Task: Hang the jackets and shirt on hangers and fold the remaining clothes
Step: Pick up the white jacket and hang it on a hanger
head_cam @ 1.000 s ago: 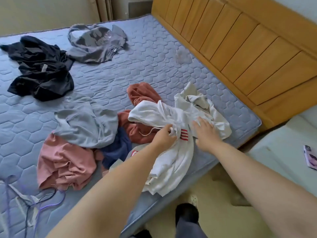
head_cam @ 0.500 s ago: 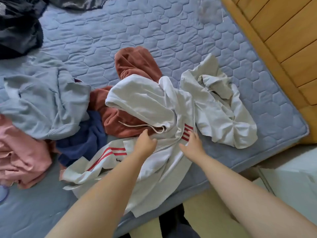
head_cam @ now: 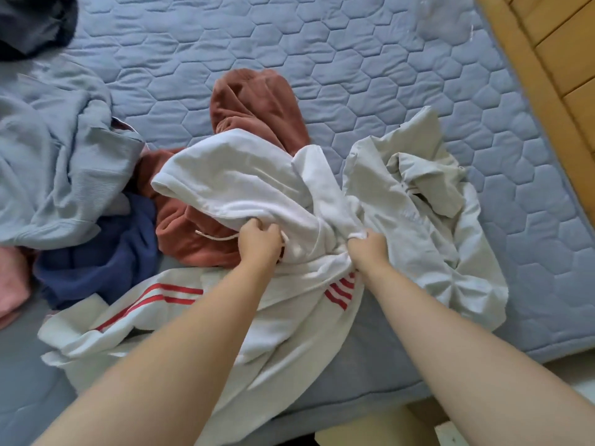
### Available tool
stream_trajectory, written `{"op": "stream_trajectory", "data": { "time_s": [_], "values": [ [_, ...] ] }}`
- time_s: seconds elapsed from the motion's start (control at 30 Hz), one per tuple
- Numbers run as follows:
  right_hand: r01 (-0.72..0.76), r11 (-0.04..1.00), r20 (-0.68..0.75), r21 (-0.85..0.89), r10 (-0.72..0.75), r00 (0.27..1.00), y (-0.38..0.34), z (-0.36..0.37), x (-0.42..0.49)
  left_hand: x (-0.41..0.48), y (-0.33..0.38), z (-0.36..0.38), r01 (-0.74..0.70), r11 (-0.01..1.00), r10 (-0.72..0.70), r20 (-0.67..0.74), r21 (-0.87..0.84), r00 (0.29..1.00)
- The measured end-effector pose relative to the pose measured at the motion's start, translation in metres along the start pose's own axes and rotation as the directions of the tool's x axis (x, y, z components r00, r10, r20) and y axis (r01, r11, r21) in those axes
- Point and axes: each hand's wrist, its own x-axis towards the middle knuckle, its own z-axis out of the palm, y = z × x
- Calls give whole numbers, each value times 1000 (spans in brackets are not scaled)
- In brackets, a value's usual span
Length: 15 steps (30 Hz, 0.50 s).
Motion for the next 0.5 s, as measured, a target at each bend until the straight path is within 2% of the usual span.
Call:
{"op": "stream_trajectory", "data": {
  "time_s": [0.07,0.1,0.17,0.23,0.27,0.33,0.4,0.43,0.5],
  "values": [
    [73,997,-191,16,-68,979,-9,-35,-7,-9,37,-8,-182,974,189,-44,134,981],
    [108,993,-291,38,-93,952,-18,-56,-13,-13,59,-9,-259,959,268,-64,120,961],
    [182,975,-512,128,-92,854,-30,-97,-17,-21,100,-6,-373,927,365,-129,-44,922],
    [204,969,-639,140,-69,766,-32,-130,-12,-29,125,0,-433,883,418,-116,-181,901],
    [168,979,-628,119,-57,776,-29,-143,-6,-30,127,3,-414,887,414,-46,-202,909],
    [3,1000,-470,9,2,883,-10,-156,2,-27,112,9,-290,944,311,132,-157,941],
    [-115,982,-285,-147,70,956,15,-153,0,-23,81,10,-207,977,194,183,51,964],
    [-107,967,-254,-230,46,966,24,-146,-5,-21,65,9,-194,960,160,173,202,972],
    [12,927,-197,-375,-93,976,38,-127,-17,-16,38,7,-244,841,148,227,484,962]
  ]
}}
